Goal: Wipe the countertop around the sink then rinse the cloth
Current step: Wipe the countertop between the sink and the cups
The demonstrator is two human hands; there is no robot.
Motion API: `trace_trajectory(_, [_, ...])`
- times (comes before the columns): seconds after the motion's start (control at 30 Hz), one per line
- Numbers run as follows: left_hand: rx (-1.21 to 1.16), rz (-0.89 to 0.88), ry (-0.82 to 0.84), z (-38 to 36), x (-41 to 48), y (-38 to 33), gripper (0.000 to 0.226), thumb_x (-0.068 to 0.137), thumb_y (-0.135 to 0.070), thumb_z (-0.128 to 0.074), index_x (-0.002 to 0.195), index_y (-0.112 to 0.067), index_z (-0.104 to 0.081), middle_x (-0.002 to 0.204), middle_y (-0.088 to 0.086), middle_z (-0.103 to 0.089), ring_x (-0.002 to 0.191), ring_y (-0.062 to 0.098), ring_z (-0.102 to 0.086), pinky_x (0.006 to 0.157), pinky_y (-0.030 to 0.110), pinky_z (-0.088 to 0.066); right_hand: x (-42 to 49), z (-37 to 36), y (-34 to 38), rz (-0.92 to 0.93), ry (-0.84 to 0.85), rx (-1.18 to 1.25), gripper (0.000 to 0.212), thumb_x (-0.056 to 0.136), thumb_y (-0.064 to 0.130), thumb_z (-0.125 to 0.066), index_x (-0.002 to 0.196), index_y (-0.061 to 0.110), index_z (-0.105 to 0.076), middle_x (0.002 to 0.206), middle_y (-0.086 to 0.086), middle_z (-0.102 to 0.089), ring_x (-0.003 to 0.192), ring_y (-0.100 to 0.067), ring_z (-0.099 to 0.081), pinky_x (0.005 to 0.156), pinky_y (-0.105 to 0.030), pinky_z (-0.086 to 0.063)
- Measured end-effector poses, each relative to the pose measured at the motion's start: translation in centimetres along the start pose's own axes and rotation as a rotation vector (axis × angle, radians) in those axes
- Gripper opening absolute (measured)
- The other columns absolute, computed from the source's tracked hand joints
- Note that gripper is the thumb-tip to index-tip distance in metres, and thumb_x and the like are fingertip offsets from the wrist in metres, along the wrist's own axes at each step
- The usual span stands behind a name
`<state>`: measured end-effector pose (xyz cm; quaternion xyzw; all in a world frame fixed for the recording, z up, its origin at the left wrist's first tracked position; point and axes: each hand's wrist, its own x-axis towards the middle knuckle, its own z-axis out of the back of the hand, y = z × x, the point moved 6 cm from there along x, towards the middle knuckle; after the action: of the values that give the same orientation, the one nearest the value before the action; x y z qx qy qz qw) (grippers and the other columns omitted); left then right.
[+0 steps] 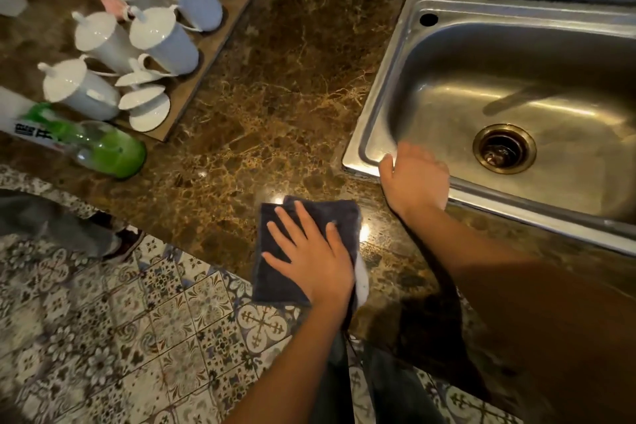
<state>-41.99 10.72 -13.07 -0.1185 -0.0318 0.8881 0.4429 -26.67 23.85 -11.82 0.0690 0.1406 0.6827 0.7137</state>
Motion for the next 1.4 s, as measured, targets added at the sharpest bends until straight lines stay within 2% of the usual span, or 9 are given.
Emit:
trace_trajectory(0.07, [0.021, -0.062, -0.012, -0.5, -1.3, -0.9, 0.067, 0.094, -0.050, -0.021, 0.149, -0.013, -0.035, 0.155, 0.015, -0.029, 0.141, 0.039, -0.028, 0.105, 0.068, -0.021, 0.0, 0.0, -0.1, -0.003, 0.005, 0.008, 0.037, 0.098, 0.034, -0.032, 0.113, 0.009, -0.054, 0.111, -0.017, -0.061, 0.102, -0.034, -0.056, 0.084, -0.041, -0.040])
trace_trajectory(0.13, [0.020, -0.099, -0.031, -0.8, -1.8, -1.1, 0.066, 0.094, -0.050, -0.024, 0.149, -0.014, -0.034, 0.156, 0.015, -0.028, 0.142, 0.038, -0.027, 0.107, 0.066, -0.016, 0.0, 0.0, -0.1, -0.003, 0.003, 0.009, 0.036, 0.098, 0.034, -0.033, 0.112, 0.008, -0.055, 0.111, -0.016, -0.061, 0.102, -0.034, -0.056, 0.083, -0.041, -0.040])
trace_trajectory(0.37, [-0.100, -0.293, -0.002, 0.1, -2.4, -0.9, 0.072, 0.093, -0.055, -0.024, 0.153, -0.018, -0.015, 0.162, 0.004, -0.004, 0.148, 0.019, 0.006, 0.115, 0.050, 0.009, 0.0, 0.4, -0.1, -0.004, -0.001, -0.001, 0.035, 0.098, 0.034, -0.034, 0.111, 0.009, -0.056, 0.109, -0.016, -0.062, 0.099, -0.034, -0.057, 0.081, -0.040, -0.041])
trace_trajectory(0.43, [-0.034, -0.338, -0.010, 0.3, -1.3, -0.6, 0.076, 0.093, -0.058, -0.022, 0.153, -0.013, -0.015, 0.162, 0.005, -0.011, 0.148, 0.019, 0.000, 0.117, 0.044, 0.004, 0.0, 0.3, -0.2, -0.006, 0.008, -0.008, 0.036, 0.099, 0.034, -0.034, 0.113, 0.010, -0.055, 0.111, -0.015, -0.062, 0.101, -0.033, -0.057, 0.081, -0.040, -0.041])
trace_trajectory(0.53, [0.077, -0.357, -0.039, 0.8, 1.4, -0.3, 0.078, 0.095, -0.060, -0.017, 0.153, -0.008, -0.018, 0.160, 0.009, -0.019, 0.148, 0.025, -0.013, 0.116, 0.050, -0.013, 0.0, 0.3, -0.1, -0.005, 0.021, -0.018, 0.036, 0.099, 0.034, -0.033, 0.115, 0.010, -0.054, 0.111, -0.014, -0.061, 0.101, -0.032, -0.056, 0.081, -0.040, -0.041])
trace_trajectory(0.7, [0.105, -0.329, -0.003, 2.0, 7.7, 0.3, 0.081, 0.092, -0.063, -0.008, 0.154, -0.011, -0.010, 0.162, 0.006, -0.009, 0.149, 0.023, -0.004, 0.117, 0.051, -0.008, 0.0, 0.3, 0.0, -0.019, 0.038, -0.033, 0.038, 0.098, 0.035, -0.033, 0.122, 0.012, -0.053, 0.112, -0.012, -0.062, 0.101, -0.030, -0.057, 0.082, -0.039, -0.042])
trace_trajectory(1.07, [0.109, -0.366, -0.032, 3.6, 19.2, -1.5, 0.073, 0.098, -0.055, -0.025, 0.154, -0.010, -0.012, 0.162, 0.007, -0.008, 0.149, 0.024, -0.003, 0.117, 0.053, -0.006, -0.1, 0.0, 0.0, -0.031, -0.002, -0.032, 0.038, 0.097, 0.035, -0.035, 0.120, 0.012, -0.055, 0.105, -0.009, -0.064, 0.094, -0.028, -0.058, 0.078, -0.038, -0.042])
trace_trajectory(1.3, [0.148, -0.451, -0.040, 3.5, 16.5, -1.2, 0.071, 0.100, -0.051, -0.025, 0.154, -0.008, -0.010, 0.162, 0.009, -0.007, 0.149, 0.024, -0.003, 0.118, 0.052, -0.007, 0.1, 0.0, 0.0, -0.027, -0.011, -0.030, 0.037, 0.098, 0.035, -0.033, 0.119, 0.012, -0.053, 0.111, -0.010, -0.061, 0.101, -0.029, -0.055, 0.079, -0.037, -0.037])
trace_trajectory(1.4, [0.183, -0.481, -0.029, 3.2, 12.1, -0.8, 0.073, 0.096, -0.054, -0.014, 0.154, -0.009, -0.011, 0.162, 0.008, -0.009, 0.149, 0.025, -0.005, 0.117, 0.052, -0.010, 0.0, -0.1, 0.1, -0.027, -0.013, -0.021, 0.037, 0.099, 0.035, -0.031, 0.116, 0.011, -0.053, 0.112, -0.012, -0.061, 0.102, -0.030, -0.055, 0.082, -0.038, -0.038])
